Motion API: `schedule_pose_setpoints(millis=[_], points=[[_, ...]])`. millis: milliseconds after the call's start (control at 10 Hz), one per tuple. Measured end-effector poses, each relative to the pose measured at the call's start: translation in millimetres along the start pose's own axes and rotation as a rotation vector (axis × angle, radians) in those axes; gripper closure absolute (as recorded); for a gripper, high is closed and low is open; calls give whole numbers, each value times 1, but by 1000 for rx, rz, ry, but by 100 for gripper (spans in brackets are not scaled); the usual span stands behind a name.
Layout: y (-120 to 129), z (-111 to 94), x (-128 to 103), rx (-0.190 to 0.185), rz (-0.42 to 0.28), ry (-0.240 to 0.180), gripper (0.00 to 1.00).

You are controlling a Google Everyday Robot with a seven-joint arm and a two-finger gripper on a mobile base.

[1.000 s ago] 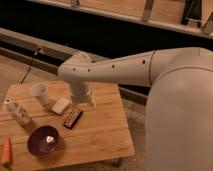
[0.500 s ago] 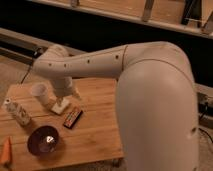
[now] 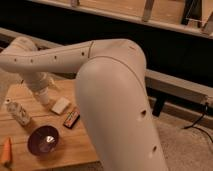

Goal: Place the bottle in the ceramic bowl

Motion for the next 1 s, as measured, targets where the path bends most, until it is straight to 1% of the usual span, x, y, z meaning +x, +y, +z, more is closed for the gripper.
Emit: schedule_pose_setpoints(millis=[200,300,400,800,900,1000], points=[[23,-19,-23,-4,-67,-46,35],[29,-24,-28,-7,-84,-59,35],[40,-35,-36,-18,-116,-80,35],[62,-51,-45,-34,-185,-108,35],[72,-53,-46,-39,-211,-110,35],[80,-53,-46,-38,-232,-101,35]])
